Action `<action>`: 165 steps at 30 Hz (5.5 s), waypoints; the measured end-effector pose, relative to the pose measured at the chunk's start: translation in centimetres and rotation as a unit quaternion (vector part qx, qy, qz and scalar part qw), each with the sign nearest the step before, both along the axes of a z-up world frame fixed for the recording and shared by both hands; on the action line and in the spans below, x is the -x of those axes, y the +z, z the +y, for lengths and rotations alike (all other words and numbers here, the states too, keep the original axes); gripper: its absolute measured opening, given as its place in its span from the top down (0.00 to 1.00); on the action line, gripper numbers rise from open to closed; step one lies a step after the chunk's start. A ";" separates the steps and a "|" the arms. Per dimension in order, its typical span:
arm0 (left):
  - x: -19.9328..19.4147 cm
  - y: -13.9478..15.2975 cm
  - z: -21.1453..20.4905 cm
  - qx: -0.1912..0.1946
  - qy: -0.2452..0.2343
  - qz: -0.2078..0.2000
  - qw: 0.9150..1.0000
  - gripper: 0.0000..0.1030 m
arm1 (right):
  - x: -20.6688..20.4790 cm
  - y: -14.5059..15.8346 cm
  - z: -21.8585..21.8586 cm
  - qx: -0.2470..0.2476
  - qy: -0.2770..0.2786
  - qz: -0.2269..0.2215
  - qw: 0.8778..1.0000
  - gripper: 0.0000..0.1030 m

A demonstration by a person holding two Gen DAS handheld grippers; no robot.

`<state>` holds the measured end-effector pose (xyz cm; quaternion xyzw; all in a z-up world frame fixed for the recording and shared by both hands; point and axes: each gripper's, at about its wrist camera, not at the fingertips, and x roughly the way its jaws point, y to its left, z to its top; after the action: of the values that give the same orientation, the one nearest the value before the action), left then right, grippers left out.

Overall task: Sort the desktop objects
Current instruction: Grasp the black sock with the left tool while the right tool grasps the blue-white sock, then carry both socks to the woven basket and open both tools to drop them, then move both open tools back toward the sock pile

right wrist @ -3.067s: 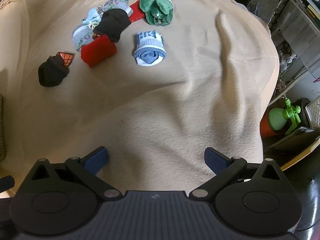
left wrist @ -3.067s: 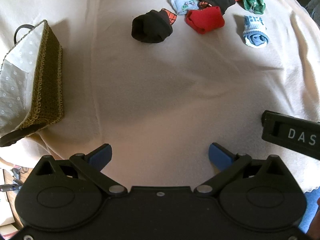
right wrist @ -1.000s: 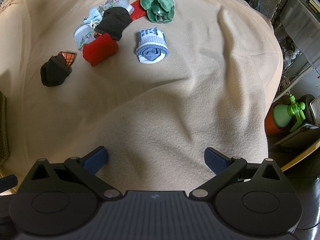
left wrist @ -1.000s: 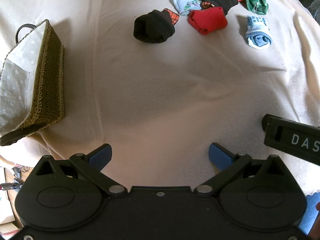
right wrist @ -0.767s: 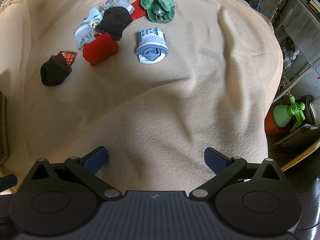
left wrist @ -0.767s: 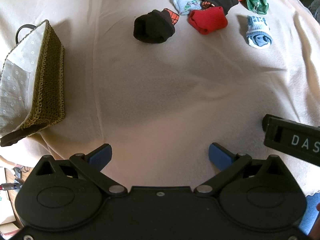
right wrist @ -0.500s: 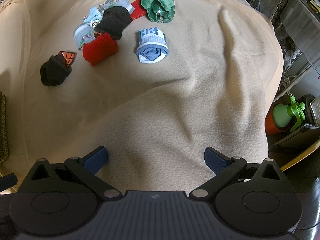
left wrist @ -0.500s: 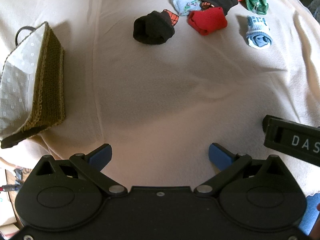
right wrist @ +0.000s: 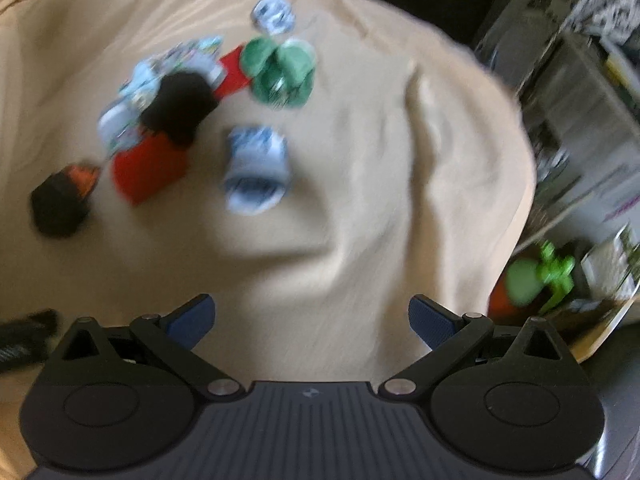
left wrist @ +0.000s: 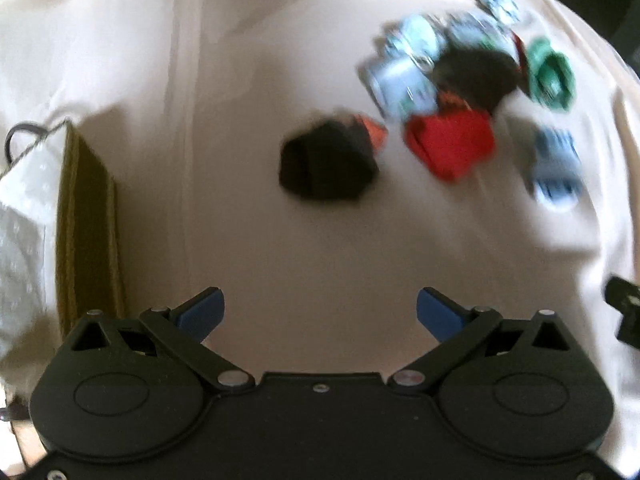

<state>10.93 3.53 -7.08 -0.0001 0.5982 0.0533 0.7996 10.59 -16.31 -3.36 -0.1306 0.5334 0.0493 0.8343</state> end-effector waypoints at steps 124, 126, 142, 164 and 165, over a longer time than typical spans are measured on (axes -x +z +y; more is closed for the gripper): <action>8.3 -0.9 24.6 -0.056 0.239 0.054 0.968 0.42 | 8.2 0.1 32.6 -0.193 0.242 0.184 0.933 0.90; 8.2 -0.9 24.4 -0.063 0.236 0.048 0.968 0.42 | 8.0 -0.2 31.2 -0.209 0.219 0.193 0.933 0.90; 6.4 2.6 21.5 -0.076 0.208 0.010 0.975 0.36 | 7.4 7.4 25.2 -0.223 0.258 0.012 0.940 0.36; -6.3 -0.7 -0.2 -0.038 0.000 -0.015 0.999 0.33 | -8.1 -4.0 -1.3 -0.181 -0.078 0.042 0.979 0.26; -7.3 -1.0 -0.6 -0.039 -0.001 -0.017 0.999 0.33 | -8.6 -3.9 -1.7 -0.180 -0.079 0.039 0.980 0.25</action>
<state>18.27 2.93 -8.08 0.0304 0.5821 0.0755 0.8090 19.18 -17.99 -7.23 0.0668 0.5561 0.0833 0.8242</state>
